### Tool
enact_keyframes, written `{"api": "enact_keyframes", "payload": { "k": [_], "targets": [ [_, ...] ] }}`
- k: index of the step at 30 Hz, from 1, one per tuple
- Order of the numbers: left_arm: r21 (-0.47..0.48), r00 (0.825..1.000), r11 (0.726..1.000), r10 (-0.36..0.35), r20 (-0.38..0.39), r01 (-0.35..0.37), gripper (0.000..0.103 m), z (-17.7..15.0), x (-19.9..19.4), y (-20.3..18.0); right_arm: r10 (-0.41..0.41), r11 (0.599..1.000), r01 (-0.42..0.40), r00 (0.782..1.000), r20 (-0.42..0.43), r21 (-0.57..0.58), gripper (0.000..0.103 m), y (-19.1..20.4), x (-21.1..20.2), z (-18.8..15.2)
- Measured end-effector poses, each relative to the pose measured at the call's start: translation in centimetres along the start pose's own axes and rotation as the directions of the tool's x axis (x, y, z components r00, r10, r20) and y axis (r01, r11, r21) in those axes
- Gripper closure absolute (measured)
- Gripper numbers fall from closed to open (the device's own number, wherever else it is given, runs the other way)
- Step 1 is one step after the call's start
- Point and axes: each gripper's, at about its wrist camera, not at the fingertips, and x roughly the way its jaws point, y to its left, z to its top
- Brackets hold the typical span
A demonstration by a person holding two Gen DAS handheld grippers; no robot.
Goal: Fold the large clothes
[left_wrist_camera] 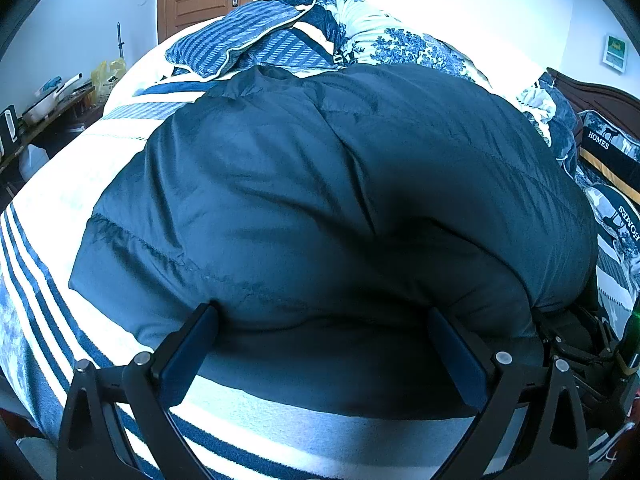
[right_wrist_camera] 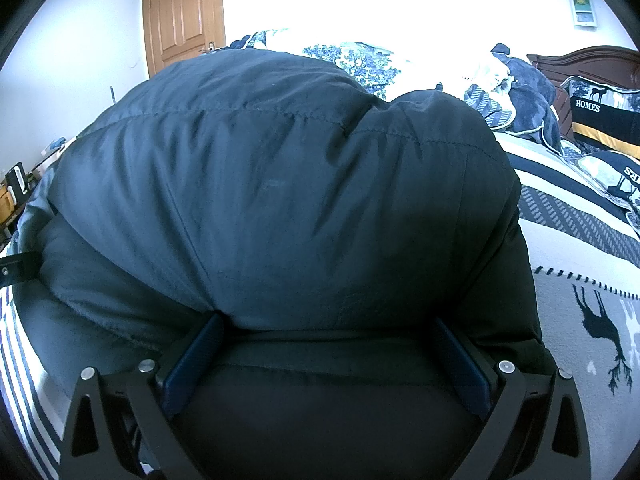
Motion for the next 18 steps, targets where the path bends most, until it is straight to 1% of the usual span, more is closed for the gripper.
{"api": "enact_keyframes", "payload": {
  "k": [18],
  "targets": [
    [-0.003,1.000,1.000,0.000,0.001,0.000,0.000,-0.27,-0.02,0.12,0.000,1.000,0.000,1.000,-0.001,0.001,0.000,-0.01,-0.04,0.01]
  ]
}}
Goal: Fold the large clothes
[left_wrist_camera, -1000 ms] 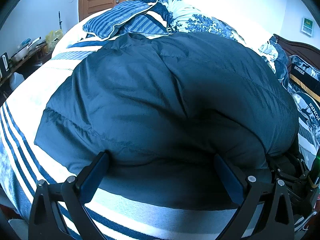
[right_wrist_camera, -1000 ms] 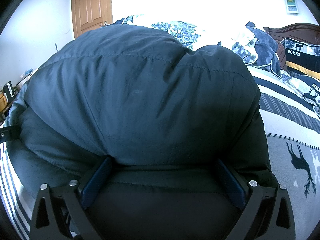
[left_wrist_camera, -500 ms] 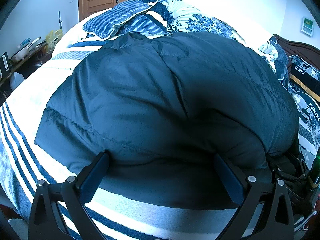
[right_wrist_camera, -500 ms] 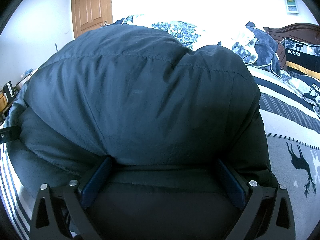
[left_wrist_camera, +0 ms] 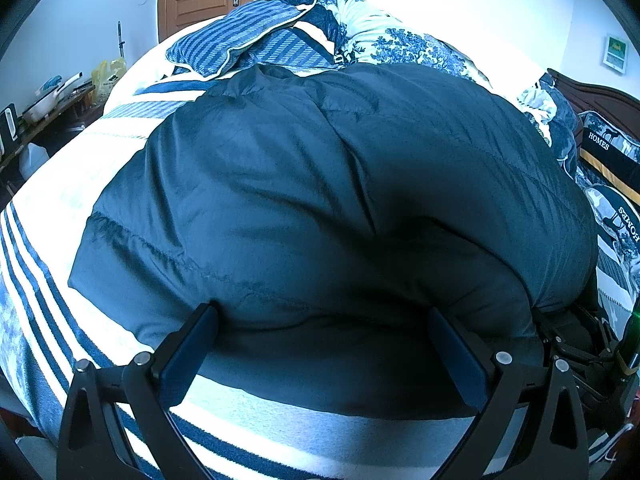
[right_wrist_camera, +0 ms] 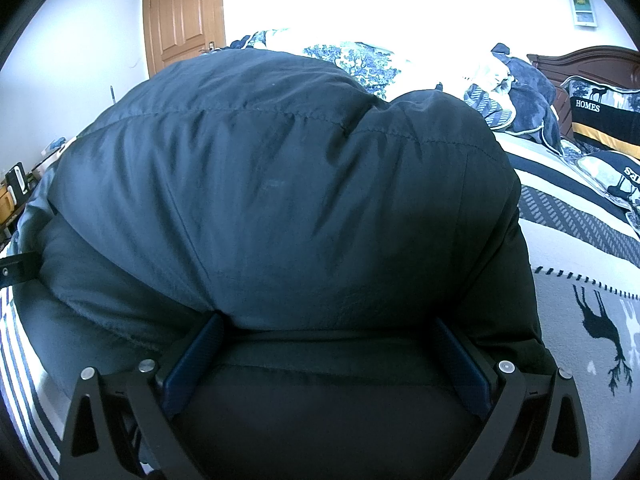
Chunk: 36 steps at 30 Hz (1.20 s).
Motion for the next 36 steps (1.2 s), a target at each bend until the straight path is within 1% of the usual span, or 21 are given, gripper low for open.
{"api": "enact_keyframes", "payload": {
  "k": [36],
  "targets": [
    [-0.003,1.000,1.000,-0.002,-0.001,0.002,0.000,0.05,0.03,-0.20,0.000,1.000,0.000,1.000,-0.002,0.001,0.000,-0.01,-0.08,0.00]
  ]
}}
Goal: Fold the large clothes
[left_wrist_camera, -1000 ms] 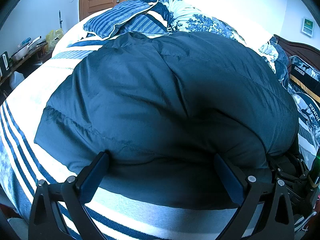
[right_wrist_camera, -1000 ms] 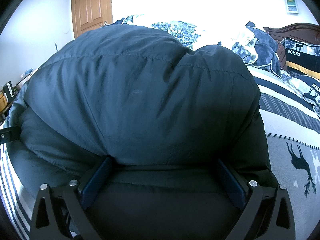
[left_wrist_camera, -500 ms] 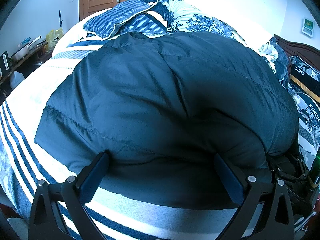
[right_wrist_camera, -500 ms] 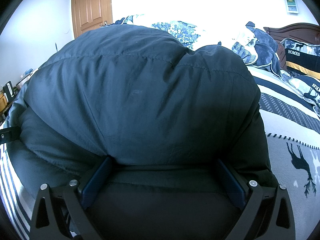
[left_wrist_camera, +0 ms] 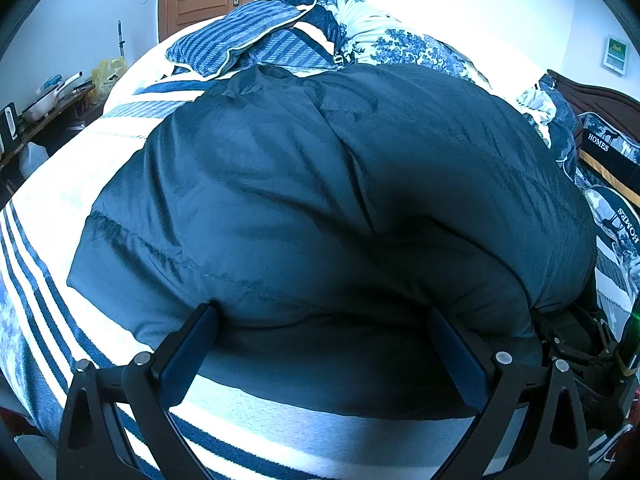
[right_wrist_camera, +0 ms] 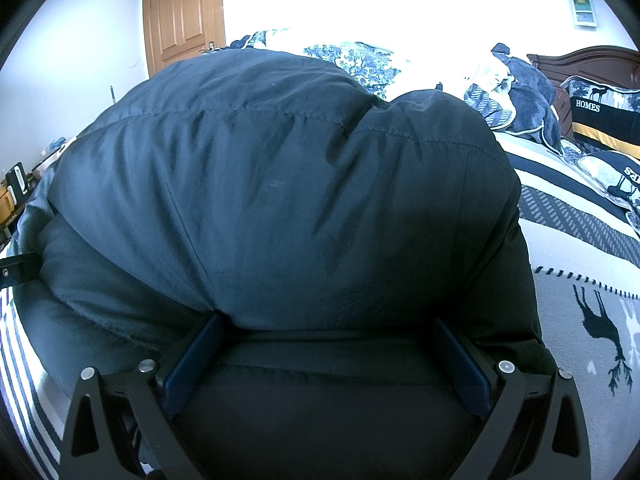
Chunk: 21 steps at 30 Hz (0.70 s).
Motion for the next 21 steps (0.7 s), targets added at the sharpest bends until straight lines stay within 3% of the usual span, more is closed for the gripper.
{"api": "enact_keyframes", "payload": {
  "k": [21],
  "targets": [
    [-0.010,1.000,1.000,-0.005,-0.001,0.005,0.000,0.23,0.20,-0.16,0.000,1.000,0.000,1.000,-0.001,0.001,0.000,-0.01,-0.04,0.01]
  ]
}}
